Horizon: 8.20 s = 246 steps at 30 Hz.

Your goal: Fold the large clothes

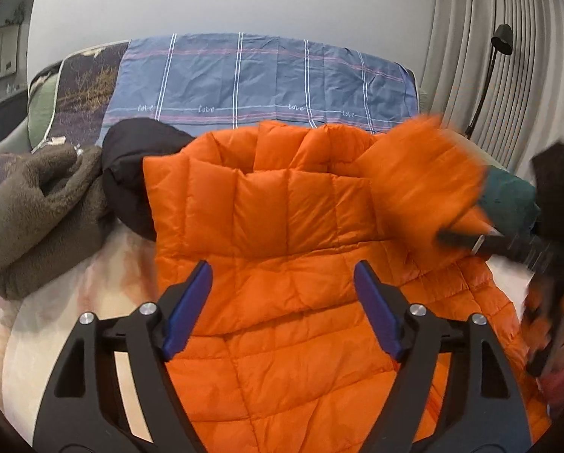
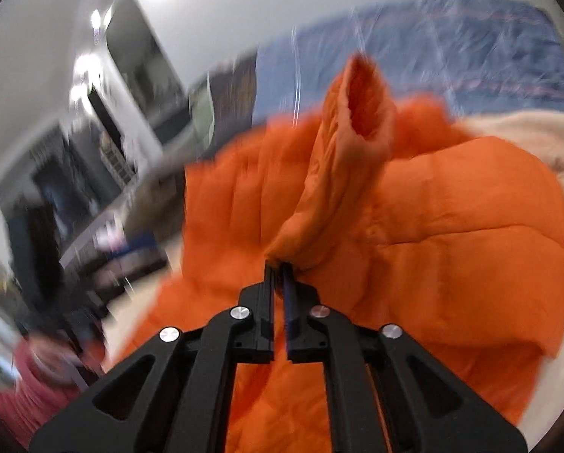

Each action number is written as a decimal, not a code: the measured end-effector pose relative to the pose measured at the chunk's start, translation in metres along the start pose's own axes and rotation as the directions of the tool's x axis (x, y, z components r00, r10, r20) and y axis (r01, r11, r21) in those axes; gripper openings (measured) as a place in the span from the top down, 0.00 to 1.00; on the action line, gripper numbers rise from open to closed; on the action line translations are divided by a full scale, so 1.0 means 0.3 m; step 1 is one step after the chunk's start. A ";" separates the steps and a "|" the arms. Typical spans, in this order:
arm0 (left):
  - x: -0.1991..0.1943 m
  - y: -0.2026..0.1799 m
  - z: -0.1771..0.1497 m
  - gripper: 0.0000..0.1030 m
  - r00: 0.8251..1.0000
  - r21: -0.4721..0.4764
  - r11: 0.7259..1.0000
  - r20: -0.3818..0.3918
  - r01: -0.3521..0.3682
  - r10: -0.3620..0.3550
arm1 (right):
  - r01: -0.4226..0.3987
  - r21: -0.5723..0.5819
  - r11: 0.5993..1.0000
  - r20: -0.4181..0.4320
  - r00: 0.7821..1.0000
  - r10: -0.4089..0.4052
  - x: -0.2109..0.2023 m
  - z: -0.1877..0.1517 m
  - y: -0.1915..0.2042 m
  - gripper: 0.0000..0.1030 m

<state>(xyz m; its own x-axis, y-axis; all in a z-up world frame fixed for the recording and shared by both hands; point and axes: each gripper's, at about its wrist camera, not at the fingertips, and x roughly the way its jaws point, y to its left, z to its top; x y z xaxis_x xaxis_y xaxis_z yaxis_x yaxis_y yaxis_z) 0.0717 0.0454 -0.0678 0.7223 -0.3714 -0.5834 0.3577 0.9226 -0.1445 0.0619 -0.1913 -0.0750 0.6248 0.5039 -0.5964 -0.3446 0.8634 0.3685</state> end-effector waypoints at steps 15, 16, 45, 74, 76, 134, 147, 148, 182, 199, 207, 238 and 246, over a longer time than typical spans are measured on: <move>0.108 -0.187 0.050 0.08 0.973 0.060 0.972 -0.059 0.225 -0.222 | 0.083 0.072 0.994 -0.061 0.995 -0.079 -0.042 -0.127 -0.104 0.80; 0.120 -0.198 0.054 0.08 0.977 0.071 0.976 -0.072 0.206 -0.201 | 0.087 0.070 0.994 -0.062 0.995 -0.083 -0.035 -0.125 -0.111 0.80; 0.081 0.209 0.047 0.60 0.966 -0.048 0.965 -0.009 -0.259 0.259 | 0.519 0.048 0.853 0.041 0.853 -0.521 -0.063 -0.026 -0.278 0.52; 0.470 -0.014 0.051 0.66 0.939 0.251 0.922 -0.102 -0.295 0.329 | 0.500 0.139 0.855 -0.108 0.865 -0.489 0.207 0.031 -0.403 0.39; 0.442 -0.013 0.055 0.64 0.940 0.262 0.919 -0.095 -0.294 0.328 | 0.515 0.086 0.853 -0.085 0.857 -0.509 0.177 0.020 -0.364 0.39; -0.648 0.061 -0.415 0.52 0.990 0.103 0.992 -0.110 -0.079 0.090 | 0.420 -0.073 0.905 -0.074 0.902 -0.425 -0.734 -0.708 0.103 0.46; -0.299 0.093 -0.249 0.33 0.967 0.102 0.995 -0.253 -0.005 0.030 | 0.406 -0.072 0.911 -0.039 0.911 -0.410 -0.685 -0.442 -0.033 0.44; -0.226 0.095 -0.235 0.47 0.956 0.099 0.995 -0.292 0.010 0.019 | 0.386 -0.083 0.919 -0.045 0.920 -0.390 -0.625 -0.417 -0.047 0.49; -0.083 0.092 0.021 0.64 0.985 0.170 0.985 -0.162 -0.031 0.059 | 0.441 -0.090 0.893 -0.085 0.890 -0.448 -0.117 -0.111 -0.180 0.49; -0.250 0.210 -0.161 0.38 0.981 0.102 0.988 -0.138 -0.120 0.134 | 0.444 0.007 0.896 -0.014 0.896 -0.444 -0.473 -0.282 -0.237 0.42; -0.559 0.194 -0.371 0.31 0.988 0.043 0.999 -0.153 -0.025 0.032 | 0.397 0.145 0.906 -0.013 0.917 -0.399 -0.778 -0.625 -0.155 0.42; -0.823 -0.051 -0.422 0.89 0.979 0.145 0.969 0.016 0.199 -0.204 | -0.035 0.031 0.999 0.262 0.965 0.025 -1.004 -0.742 0.186 0.95; -0.709 -0.026 -0.130 0.82 0.983 0.156 0.979 0.107 0.133 -0.151 | 0.038 0.043 0.998 0.328 0.943 -0.050 -0.931 -0.463 0.115 0.95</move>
<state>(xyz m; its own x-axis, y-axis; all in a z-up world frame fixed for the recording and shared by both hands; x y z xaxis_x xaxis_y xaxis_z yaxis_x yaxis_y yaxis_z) -0.1080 0.1212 0.0263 0.7192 -0.5151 -0.4662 0.5386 0.8373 -0.0942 -0.2218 -0.2989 0.0053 0.8365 0.4243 -0.3467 -0.2906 0.8800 0.3758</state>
